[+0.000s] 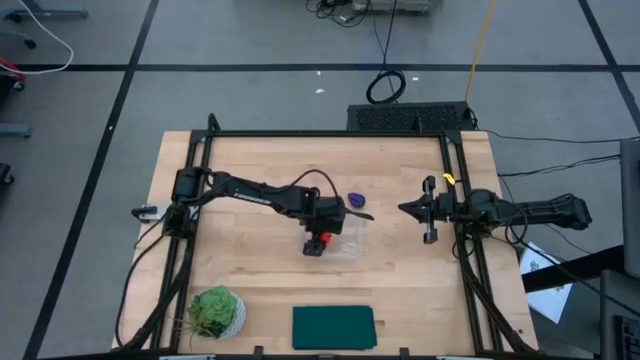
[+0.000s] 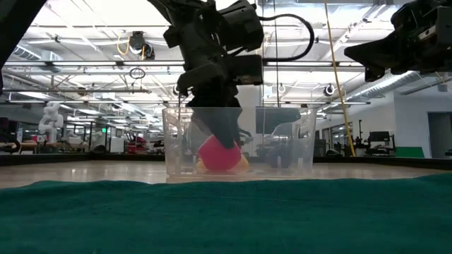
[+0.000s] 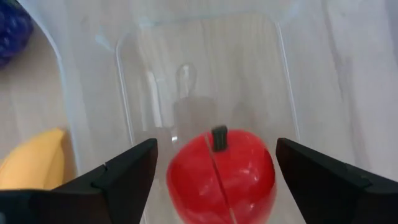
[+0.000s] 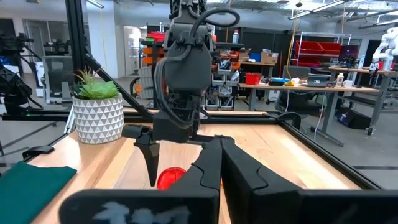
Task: Pick and placing Produce into tupperware
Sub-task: Put the apple into the transparent bin, then put the grapes into the transparent bin
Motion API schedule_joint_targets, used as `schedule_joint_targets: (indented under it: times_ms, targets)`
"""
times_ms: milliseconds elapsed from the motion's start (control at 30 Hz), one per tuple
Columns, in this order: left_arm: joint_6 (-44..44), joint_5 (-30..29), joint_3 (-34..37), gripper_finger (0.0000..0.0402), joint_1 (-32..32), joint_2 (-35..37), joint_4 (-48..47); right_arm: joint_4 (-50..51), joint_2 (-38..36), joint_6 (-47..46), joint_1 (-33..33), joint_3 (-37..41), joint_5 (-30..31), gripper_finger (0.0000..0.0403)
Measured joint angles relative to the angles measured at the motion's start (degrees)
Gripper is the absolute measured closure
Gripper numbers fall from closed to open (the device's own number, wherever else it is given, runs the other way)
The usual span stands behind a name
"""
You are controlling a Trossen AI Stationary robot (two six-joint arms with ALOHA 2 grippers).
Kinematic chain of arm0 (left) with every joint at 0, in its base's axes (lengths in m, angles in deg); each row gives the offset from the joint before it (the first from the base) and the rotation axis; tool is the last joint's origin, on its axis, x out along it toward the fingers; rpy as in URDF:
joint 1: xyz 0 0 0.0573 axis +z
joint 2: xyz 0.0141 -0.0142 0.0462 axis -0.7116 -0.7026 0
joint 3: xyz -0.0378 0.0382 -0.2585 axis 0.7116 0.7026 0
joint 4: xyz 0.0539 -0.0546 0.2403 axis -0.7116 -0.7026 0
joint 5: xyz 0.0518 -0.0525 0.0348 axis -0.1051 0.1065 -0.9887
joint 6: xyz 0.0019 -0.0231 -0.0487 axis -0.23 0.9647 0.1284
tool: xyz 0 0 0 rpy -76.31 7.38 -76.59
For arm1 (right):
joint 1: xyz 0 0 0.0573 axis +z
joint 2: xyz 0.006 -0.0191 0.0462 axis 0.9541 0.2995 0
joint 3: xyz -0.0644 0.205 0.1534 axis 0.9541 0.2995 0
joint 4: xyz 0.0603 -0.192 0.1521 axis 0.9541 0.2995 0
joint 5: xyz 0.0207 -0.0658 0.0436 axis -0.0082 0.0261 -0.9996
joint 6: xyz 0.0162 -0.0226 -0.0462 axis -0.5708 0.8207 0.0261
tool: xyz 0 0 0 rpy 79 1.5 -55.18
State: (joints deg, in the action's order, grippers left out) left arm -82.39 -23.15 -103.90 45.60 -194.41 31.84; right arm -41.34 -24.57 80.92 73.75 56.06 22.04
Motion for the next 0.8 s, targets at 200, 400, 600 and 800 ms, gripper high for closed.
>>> schedule_joint_targets:
  times_ms: [200,400,600,800]
  targets:
    - [-0.4,-0.5,-2.4,0.0068,0.0,0.0,-4.3,0.0,0.0,0.0,0.0,0.0,0.0,0.0403]
    - [-1.2,-3.1,-5.4,0.0069,-0.2,0.0,-9.7,0.0,0.0,0.0,0.0,0.0,0.0,0.0403]
    - [-1.6,-4.0,-9.1,0.0069,-0.5,0.0,-15.3,0.0,0.0,0.0,0.0,0.0,0.0,0.0403]
    - [-2.7,-6.4,-12.1,0.0069,-1.3,0.0,-18.4,0.0,0.0,0.0,0.0,0.0,0.0,0.0403]
